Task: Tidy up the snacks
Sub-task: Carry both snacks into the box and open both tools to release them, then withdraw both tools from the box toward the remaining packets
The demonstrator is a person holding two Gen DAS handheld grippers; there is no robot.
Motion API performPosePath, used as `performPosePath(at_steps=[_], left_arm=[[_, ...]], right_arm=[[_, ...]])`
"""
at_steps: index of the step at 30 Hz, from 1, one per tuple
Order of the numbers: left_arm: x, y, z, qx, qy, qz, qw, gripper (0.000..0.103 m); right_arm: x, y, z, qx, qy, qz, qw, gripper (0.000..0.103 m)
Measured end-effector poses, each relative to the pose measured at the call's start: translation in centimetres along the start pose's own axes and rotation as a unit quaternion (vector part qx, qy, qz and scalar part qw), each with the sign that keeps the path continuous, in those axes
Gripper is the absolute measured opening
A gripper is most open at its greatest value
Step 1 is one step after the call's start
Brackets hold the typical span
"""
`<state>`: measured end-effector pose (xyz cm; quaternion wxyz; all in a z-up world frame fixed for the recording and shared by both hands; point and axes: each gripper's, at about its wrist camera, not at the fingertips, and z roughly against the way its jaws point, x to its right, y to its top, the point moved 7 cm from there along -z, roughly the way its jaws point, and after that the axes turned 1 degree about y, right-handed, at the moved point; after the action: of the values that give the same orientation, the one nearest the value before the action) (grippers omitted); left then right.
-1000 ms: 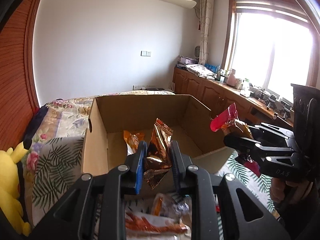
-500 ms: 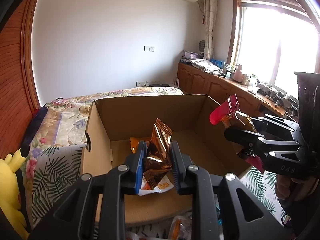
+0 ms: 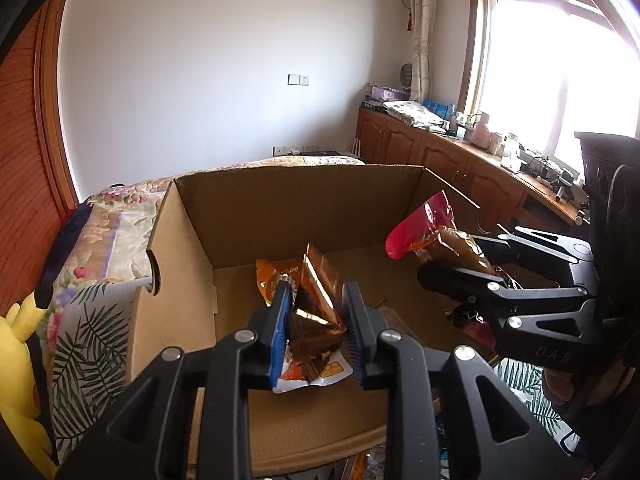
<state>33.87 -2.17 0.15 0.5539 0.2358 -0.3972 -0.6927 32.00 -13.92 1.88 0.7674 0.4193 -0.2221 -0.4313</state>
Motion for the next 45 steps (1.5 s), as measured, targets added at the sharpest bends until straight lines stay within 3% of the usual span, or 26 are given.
performPosePath(at_steps=[18, 30, 35, 45], left_arm=[[-0.4, -0.6, 0.9, 0.004, 0.011, 0.012, 0.9999, 0.032], [0.6, -1.1, 5.7, 0.030, 0.016, 0.005, 0.9994, 0.039], [0.6, -2.7, 7.9, 0.035, 0.024, 0.008, 0.9991, 0.044], [0.1, -6.8, 10.1, 0.019, 0.043, 0.020, 0.9987, 0.048]], right_arm=[[-0.2, -0.3, 0.1, 0.000, 0.001, -0.005, 1.000, 0.049], [-1.5, -1.1, 6.2, 0.034, 0.004, -0.004, 0.999, 0.050], [-1.2, -2.7, 8.7, 0.039, -0.003, -0.013, 0.999, 0.051], [0.5, -8.5, 10.9, 0.008, -0.027, -0.046, 0.999, 0.052]])
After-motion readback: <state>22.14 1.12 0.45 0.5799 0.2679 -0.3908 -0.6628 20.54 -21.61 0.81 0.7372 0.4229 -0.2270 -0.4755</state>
